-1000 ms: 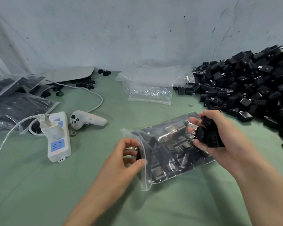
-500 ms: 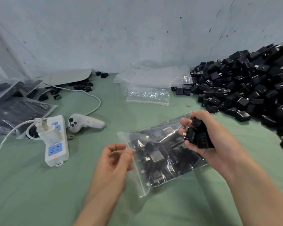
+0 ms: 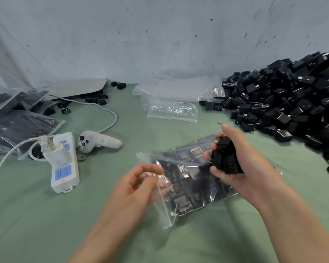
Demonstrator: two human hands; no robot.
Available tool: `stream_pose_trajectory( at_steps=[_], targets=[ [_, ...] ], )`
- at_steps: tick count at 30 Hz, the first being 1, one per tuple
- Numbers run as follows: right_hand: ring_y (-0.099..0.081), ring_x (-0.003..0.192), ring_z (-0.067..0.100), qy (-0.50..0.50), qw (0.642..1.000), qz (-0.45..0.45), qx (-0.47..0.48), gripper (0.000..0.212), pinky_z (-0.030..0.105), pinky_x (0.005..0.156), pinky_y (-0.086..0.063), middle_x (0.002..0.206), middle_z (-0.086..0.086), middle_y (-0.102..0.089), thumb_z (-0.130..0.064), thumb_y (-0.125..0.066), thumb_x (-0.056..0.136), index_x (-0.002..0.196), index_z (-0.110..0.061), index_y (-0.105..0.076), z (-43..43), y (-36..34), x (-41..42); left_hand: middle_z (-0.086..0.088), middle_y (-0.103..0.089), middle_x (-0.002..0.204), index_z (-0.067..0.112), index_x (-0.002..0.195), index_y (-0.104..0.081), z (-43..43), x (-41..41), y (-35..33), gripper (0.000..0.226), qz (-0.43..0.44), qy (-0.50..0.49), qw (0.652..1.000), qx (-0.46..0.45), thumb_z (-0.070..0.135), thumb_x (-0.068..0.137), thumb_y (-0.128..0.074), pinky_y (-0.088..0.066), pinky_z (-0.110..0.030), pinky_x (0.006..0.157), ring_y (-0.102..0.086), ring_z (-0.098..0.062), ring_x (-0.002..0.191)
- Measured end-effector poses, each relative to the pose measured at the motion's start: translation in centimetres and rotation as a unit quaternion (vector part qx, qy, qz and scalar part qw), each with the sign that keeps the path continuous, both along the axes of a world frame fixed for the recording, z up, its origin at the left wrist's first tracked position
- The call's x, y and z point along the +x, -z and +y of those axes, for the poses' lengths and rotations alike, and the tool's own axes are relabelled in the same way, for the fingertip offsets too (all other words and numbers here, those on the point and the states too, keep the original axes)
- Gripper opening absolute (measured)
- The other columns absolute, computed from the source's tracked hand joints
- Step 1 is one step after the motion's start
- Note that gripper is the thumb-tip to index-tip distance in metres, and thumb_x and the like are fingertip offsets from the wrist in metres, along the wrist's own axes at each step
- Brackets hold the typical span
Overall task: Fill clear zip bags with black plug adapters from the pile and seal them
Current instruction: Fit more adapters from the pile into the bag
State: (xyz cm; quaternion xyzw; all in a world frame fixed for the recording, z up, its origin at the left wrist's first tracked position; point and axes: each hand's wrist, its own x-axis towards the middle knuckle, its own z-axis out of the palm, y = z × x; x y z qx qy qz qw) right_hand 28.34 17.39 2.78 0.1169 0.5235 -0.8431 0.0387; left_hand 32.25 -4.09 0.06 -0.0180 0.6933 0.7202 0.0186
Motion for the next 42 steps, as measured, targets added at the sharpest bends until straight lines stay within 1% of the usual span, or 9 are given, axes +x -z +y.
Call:
stream_pose_trajectory(
  at_steps=[3, 8, 13, 17, 20, 24, 35, 39, 42],
  targets=[
    [-0.068, 0.068, 0.021, -0.055, 0.998, 0.012, 0.026, 0.040, 0.027, 0.041, -0.044, 0.074, 0.003, -0.063, -0.057, -0.070, 0.079, 0.090, -0.019, -0.069, -1.1, -0.5, 0.5, 0.013, -0.069, 0.080, 0.042, 0.093, -0.068, -1.3, 0.3, -0.9, 0.023, 0.168, -0.145, 0.951, -0.214, 0.020, 0.096, -0.060, -0.052, -0.016, 0.061, -0.066, -0.007, 0.068],
    [-0.060, 0.054, 0.014, -0.206, 0.973, 0.072, 0.075, 0.050, 0.025, 0.041, -0.043, 0.073, 0.003, -0.063, -0.063, -0.064, 0.080, 0.098, -0.018, -0.076, -4.5, -1.3, 1.6, 0.013, -0.055, 0.101, 0.047, 0.121, -0.059, 1.4, -0.1, -1.8, 0.030, 0.287, -0.004, 0.916, -0.279, 0.048, 0.091, -0.054, -0.043, -0.006, 0.068, -0.062, -0.008, 0.088],
    [-0.059, 0.058, 0.012, -0.248, 0.961, 0.073, 0.101, 0.055, 0.027, 0.045, -0.045, 0.082, 0.005, -0.068, -0.066, -0.056, 0.087, 0.108, -0.020, -0.076, -5.1, -1.4, 1.8, 0.016, -0.060, 0.116, 0.044, 0.111, -0.056, 1.4, 0.4, -1.1, 0.021, 0.316, 0.002, 0.909, -0.272, 0.041, 0.091, -0.059, -0.042, -0.006, 0.074, -0.062, -0.006, 0.096],
    [-0.066, 0.068, 0.016, -0.228, 0.966, 0.069, 0.098, 0.055, 0.026, 0.041, -0.044, 0.098, 0.009, -0.075, -0.065, -0.055, 0.086, 0.111, -0.020, -0.075, -4.5, -1.6, 1.8, 0.010, -0.072, 0.085, 0.034, 0.098, -0.063, -0.7, 0.2, -1.1, 0.022, 0.197, -0.092, 0.968, -0.127, 0.048, 0.082, -0.069, -0.047, -0.009, 0.059, -0.064, -0.002, 0.065],
    [-0.067, 0.071, 0.019, -0.159, 0.982, 0.039, 0.089, 0.047, 0.025, 0.040, -0.041, 0.095, 0.006, -0.075, -0.058, -0.056, 0.090, 0.110, -0.020, -0.075, -2.9, -1.6, 1.5, -0.010, -0.072, 0.081, 0.009, 0.095, -0.066, -3.6, -0.7, 0.0, 0.021, 0.017, -0.180, 0.983, 0.024, 0.030, 0.090, -0.068, -0.053, -0.017, 0.054, -0.064, -0.008, 0.060],
    [-0.067, 0.072, 0.019, -0.085, 0.992, 0.027, 0.090, 0.037, 0.025, 0.043, -0.042, 0.095, 0.006, -0.074, -0.048, -0.056, 0.096, 0.106, -0.018, -0.076, -1.6, -0.9, 0.9, -0.012, -0.073, 0.077, -0.005, 0.096, -0.067, -3.4, -0.4, 1.9, 0.025, -0.131, -0.106, 0.981, 0.096, 0.020, 0.093, -0.063, -0.055, -0.020, 0.053, -0.066, -0.011, 0.059],
    [-0.064, 0.067, 0.015, -0.025, 0.993, 0.004, 0.115, 0.025, 0.025, 0.043, -0.040, 0.088, 0.004, -0.072, -0.032, -0.056, 0.095, 0.109, -0.018, -0.071, -0.6, -0.1, 0.0, -0.020, -0.075, 0.082, 0.004, 0.108, -0.058, -1.2, -0.8, 1.5, 0.028, -0.115, -0.016, 0.992, 0.053, 0.016, 0.085, -0.070, -0.058, -0.025, 0.056, -0.072, -0.024, 0.067],
    [-0.064, 0.066, 0.016, -0.021, 0.992, 0.006, 0.121, 0.024, 0.025, 0.043, -0.040, 0.086, 0.003, -0.072, -0.030, -0.056, 0.095, 0.108, -0.018, -0.071, -0.8, -0.1, -0.1, -0.003, -0.067, 0.062, 0.011, 0.093, -0.067, 1.1, -1.8, 1.5, 0.011, -0.029, 0.011, 0.997, -0.076, 0.022, 0.092, -0.067, -0.045, -0.017, 0.045, -0.055, -0.010, 0.046],
    [-0.064, 0.067, 0.016, -0.021, 0.993, 0.015, 0.113, 0.024, 0.025, 0.043, -0.040, 0.085, 0.003, -0.071, -0.030, -0.056, 0.094, 0.108, -0.018, -0.070, -0.7, -0.1, 0.0, 0.010, -0.069, 0.065, 0.023, 0.081, -0.073, 1.2, -1.8, 2.2, 0.019, 0.040, -0.015, 0.978, -0.205, 0.038, 0.090, -0.067, -0.046, -0.020, 0.054, -0.053, -0.005, 0.053]
  ],
)
